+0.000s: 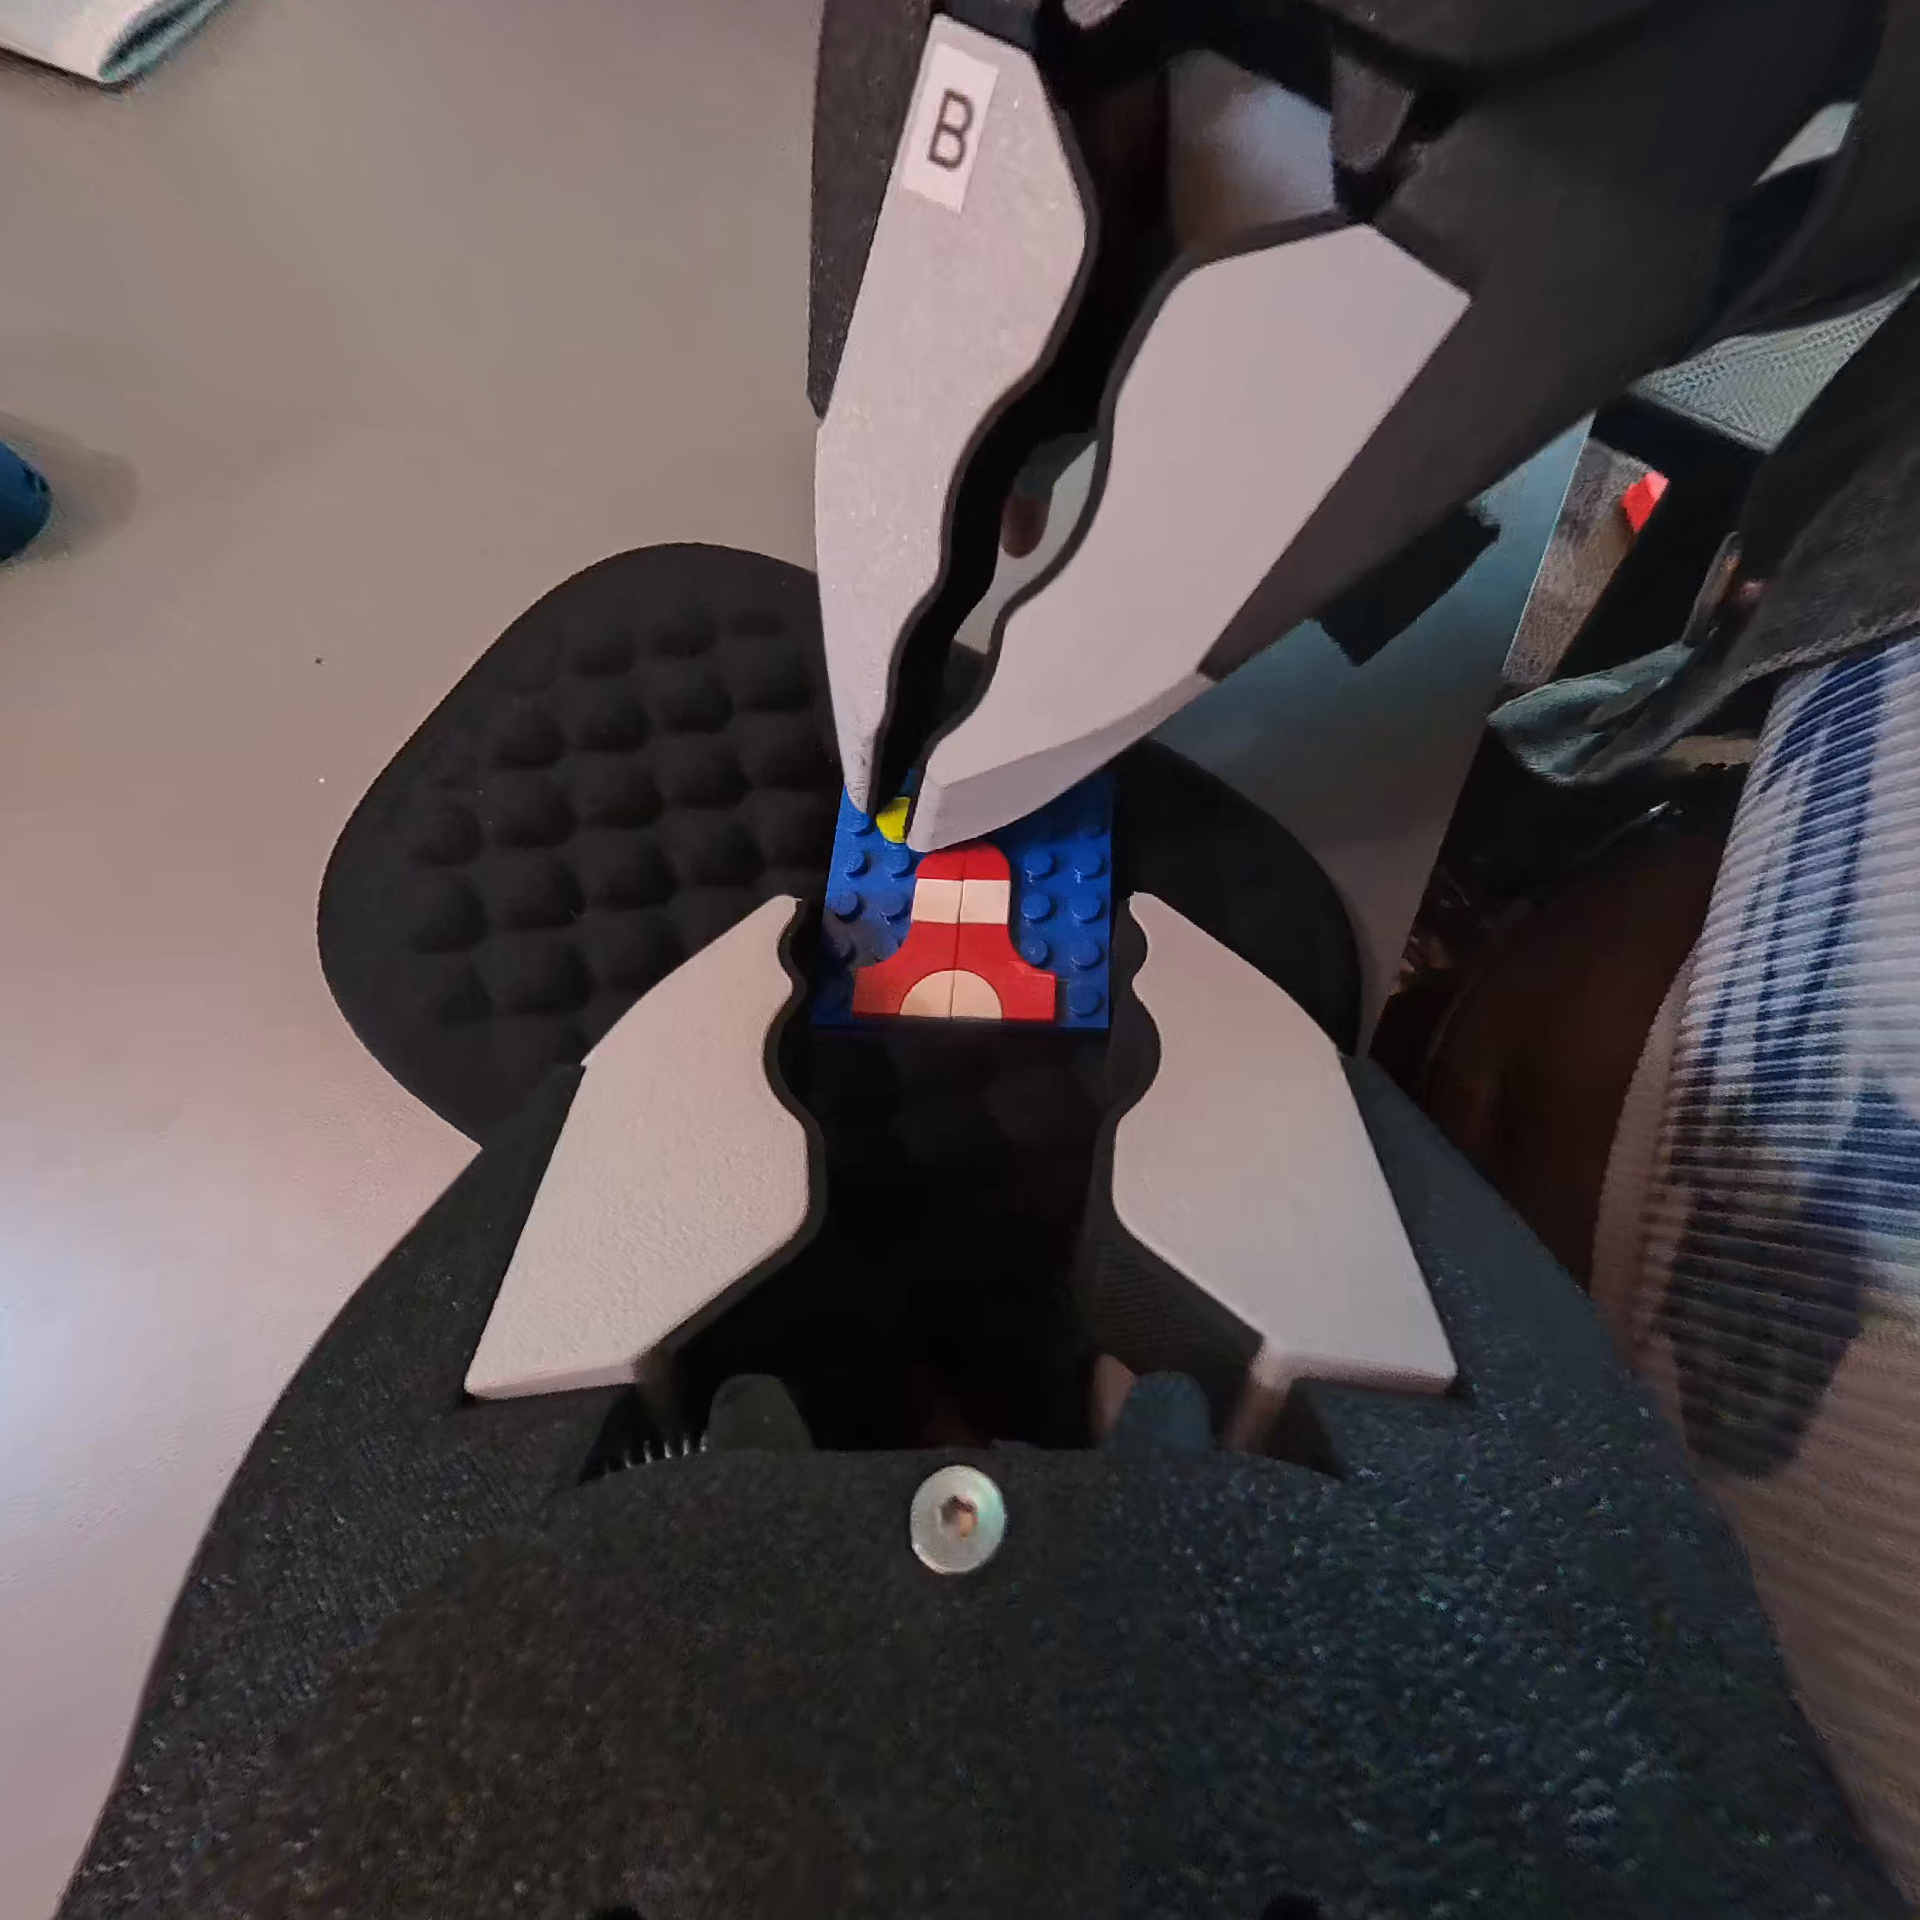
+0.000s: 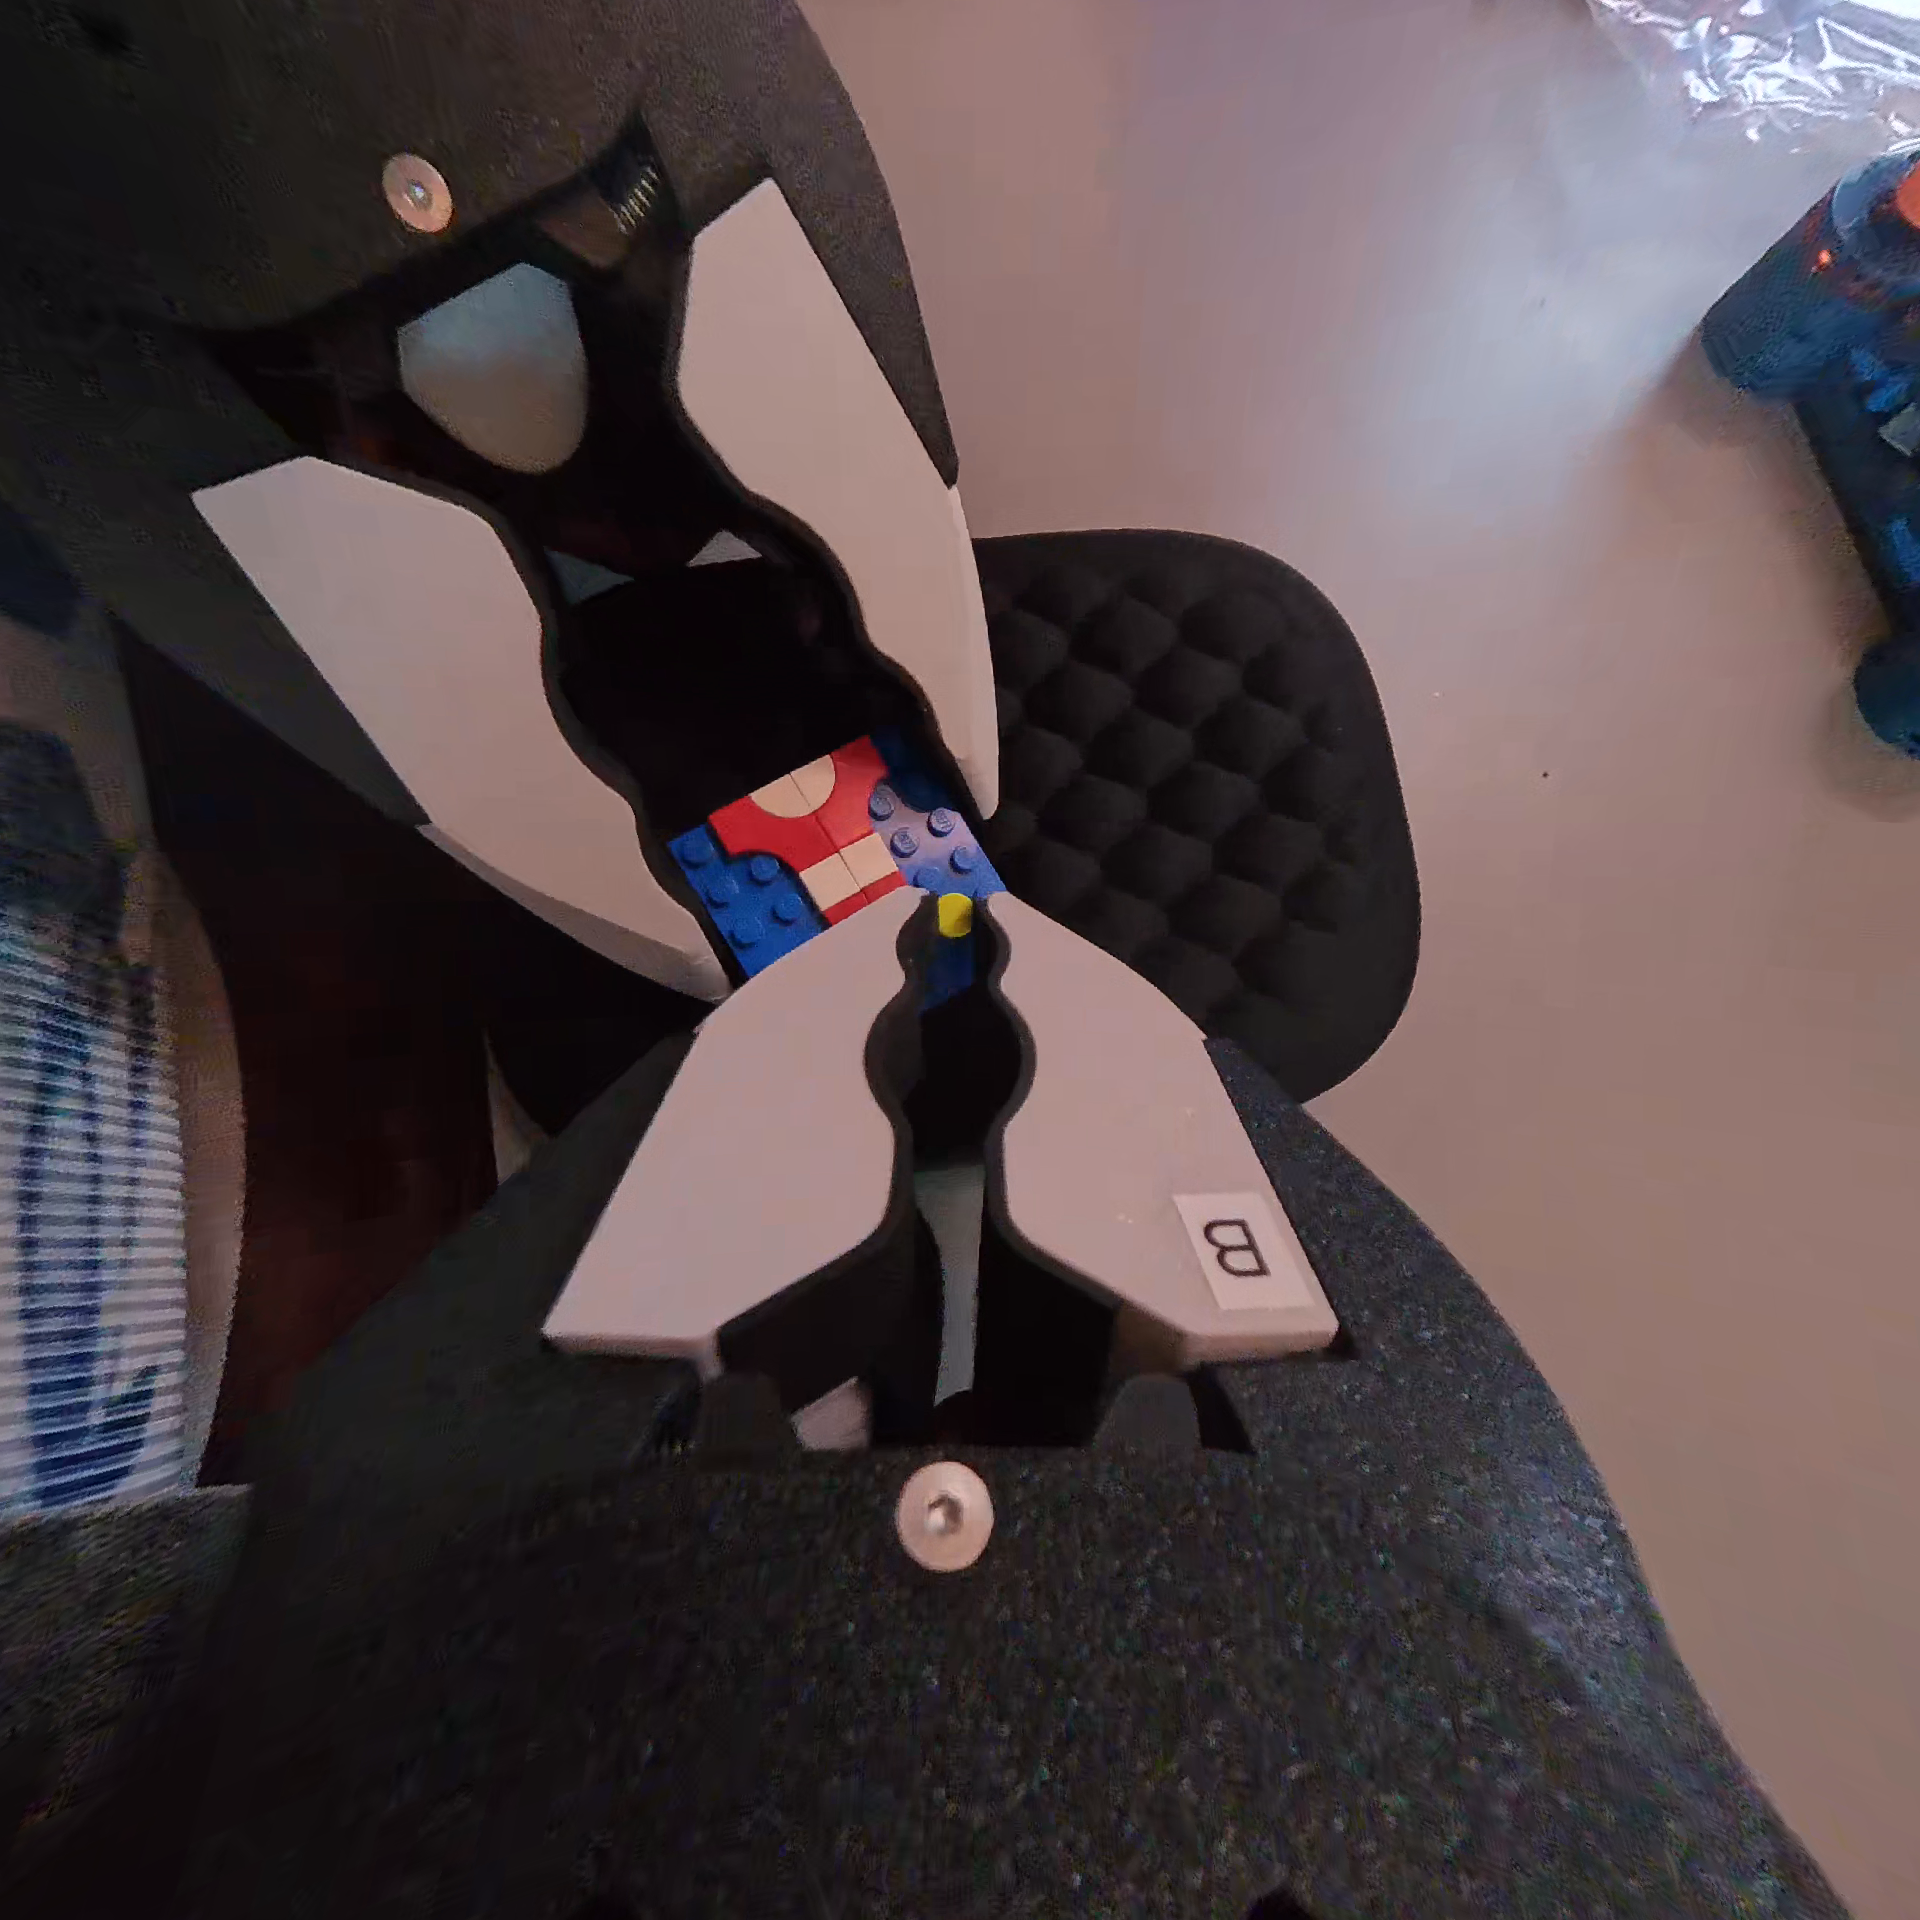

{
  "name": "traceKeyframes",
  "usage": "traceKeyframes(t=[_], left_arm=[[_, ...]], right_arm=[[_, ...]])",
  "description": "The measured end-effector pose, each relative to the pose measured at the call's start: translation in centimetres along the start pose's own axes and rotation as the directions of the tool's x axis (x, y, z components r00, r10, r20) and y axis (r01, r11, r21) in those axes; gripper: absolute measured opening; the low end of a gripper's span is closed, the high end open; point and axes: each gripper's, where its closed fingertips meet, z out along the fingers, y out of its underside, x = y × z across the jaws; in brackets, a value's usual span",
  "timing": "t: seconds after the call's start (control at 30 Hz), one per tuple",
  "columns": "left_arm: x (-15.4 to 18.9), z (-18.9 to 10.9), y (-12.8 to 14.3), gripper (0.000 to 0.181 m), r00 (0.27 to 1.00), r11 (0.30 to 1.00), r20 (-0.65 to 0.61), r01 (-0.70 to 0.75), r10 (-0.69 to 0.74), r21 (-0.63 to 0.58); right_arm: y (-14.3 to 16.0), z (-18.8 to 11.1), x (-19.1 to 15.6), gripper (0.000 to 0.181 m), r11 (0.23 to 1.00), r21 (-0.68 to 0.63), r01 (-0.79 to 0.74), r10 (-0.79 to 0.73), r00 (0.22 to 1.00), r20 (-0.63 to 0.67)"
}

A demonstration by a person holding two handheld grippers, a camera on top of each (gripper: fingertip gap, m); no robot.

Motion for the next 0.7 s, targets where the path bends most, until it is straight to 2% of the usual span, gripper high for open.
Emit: traceKeyframes(t=[0.2,0.4,0.5,0.57,0.6,0.63,0.7], left_arm=[[0.0,0.1,0.3,0.054,1.000,0.998,0.003,0.026,-0.026,-0.055],[-0.1,0.1,0.4,0.054,0.998,0.995,0.017,0.066,-0.065,-0.073],[-0.1,0.1,0.4,0.054,0.995,0.993,0.028,0.099,-0.098,-0.060],[0.0,0.1,0.4,0.054,0.993,0.992,0.034,0.112,-0.110,-0.059],[0.3,0.1,0.3,0.054,0.994,0.992,0.013,0.111,-0.111,-0.058],[0.5,0.1,0.3,0.055,0.994,0.993,0.012,0.105,-0.104,-0.059],[0.4,0.0,0.3,0.055,0.995,0.994,0.015,0.100,-0.099,-0.039]], right_arm=[[0.1,0.1,0.1,0.007,1.000,0.012,-0.008,0.008,1.000,-0.026],[-0.1,0.1,0.3,0.006,0.999,0.043,0.019,-0.013,0.993,-0.120],[-0.1,0.0,0.4,0.005,0.997,0.082,-0.018,0.031,0.985,-0.172],[-0.1,-0.1,0.7,0.004,0.995,0.092,-0.023,0.044,0.970,-0.239],[0.7,-0.3,2.4,0.000,0.998,0.057,-0.029,0.048,0.932,-0.360],[1.8,0.3,3.3,0.000,1.000,0.003,-0.008,0.009,0.922,-0.388],[1.2,0.6,2.9,0.000,0.968,0.138,-0.210,0.237,0.945,-0.227]])
